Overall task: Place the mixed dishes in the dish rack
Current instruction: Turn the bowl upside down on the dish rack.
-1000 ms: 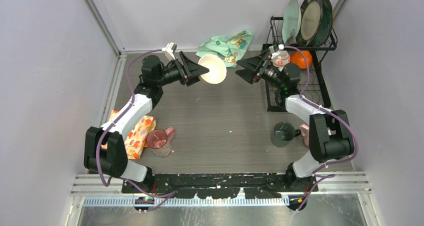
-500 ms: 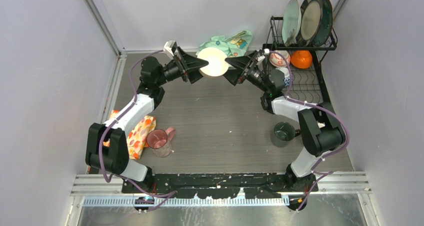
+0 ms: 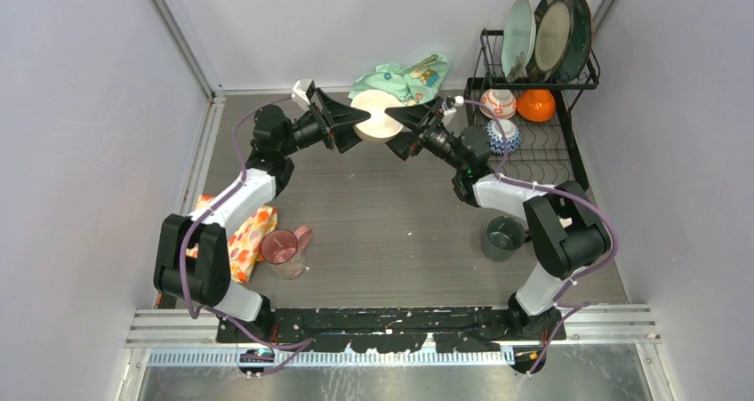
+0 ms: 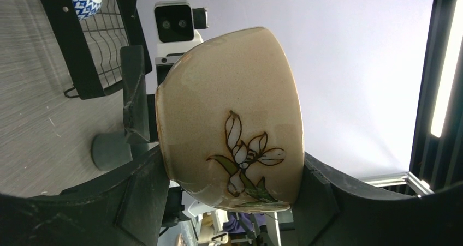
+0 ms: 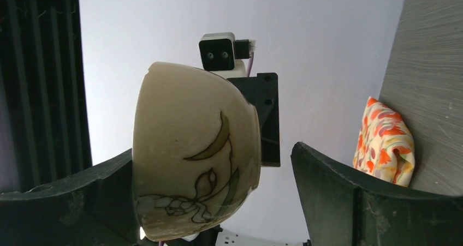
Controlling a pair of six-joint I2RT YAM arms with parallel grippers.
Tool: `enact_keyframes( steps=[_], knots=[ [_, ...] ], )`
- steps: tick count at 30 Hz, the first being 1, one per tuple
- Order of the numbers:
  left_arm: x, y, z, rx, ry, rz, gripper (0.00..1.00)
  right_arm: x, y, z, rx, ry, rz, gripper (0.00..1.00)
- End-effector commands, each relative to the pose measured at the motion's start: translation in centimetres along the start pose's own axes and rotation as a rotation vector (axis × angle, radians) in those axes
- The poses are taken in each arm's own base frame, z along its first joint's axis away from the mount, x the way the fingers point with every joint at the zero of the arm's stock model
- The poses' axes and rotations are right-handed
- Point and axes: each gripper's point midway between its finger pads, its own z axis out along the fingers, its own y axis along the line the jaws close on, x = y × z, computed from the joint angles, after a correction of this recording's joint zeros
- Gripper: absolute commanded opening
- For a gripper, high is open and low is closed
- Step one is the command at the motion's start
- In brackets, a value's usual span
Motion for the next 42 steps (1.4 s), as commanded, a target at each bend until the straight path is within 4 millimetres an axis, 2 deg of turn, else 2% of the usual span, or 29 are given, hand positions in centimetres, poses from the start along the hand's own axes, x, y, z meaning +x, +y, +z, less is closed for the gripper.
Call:
enact_keyframes(
  steps=[1,7,11,13,17,29,34,36,39,42],
  knots=[
    [-0.1,-3.3,-0.4,0.107,-0.018,0.097,0.21,0.2,2.3,0.5,-0.020,-0.031,-0.052,0.93],
    [0.1,-2.1,-0.6,0.086,-0.027,0.088,0.21,0.3,3.5,0.4,-0.082,-0.033,-0.036,0.78],
    [0.0,-1.3,-0.5,0.077,-0.034,0.073,0.21,0.7,4.3,0.3,-0.123,-0.009,-0.026,0.83],
    [-0.1,-1.1,-0.5,0.073,-0.039,0.069,0.21,0.7,4.2,0.2,-0.122,-0.010,-0.027,0.83],
    [-0.5,-0.6,-0.4,0.065,-0.046,0.069,0.21,0.6,3.1,0.2,-0.093,-0.011,-0.008,0.74],
    [-1.2,0.9,-0.6,0.043,-0.057,0.055,0.22,1.9,1.5,0.1,-0.053,0.083,0.007,0.80],
    [-1.7,1.5,-0.9,0.031,-0.066,0.053,0.22,2.1,1.4,0.0,-0.057,0.093,-0.004,0.66],
    [-1.9,1.7,-1.2,0.024,-0.072,0.053,0.23,2.2,1.6,0.0,-0.069,0.094,-0.007,0.62],
    [-2.2,2.2,-1.5,0.008,-0.082,0.051,0.33,2.0,1.9,-0.1,-0.091,0.087,-0.006,0.55],
    [-2.1,2.4,-1.6,-0.007,-0.080,0.057,0.40,1.9,2.0,-0.1,-0.103,0.079,0.002,0.54]
  ],
)
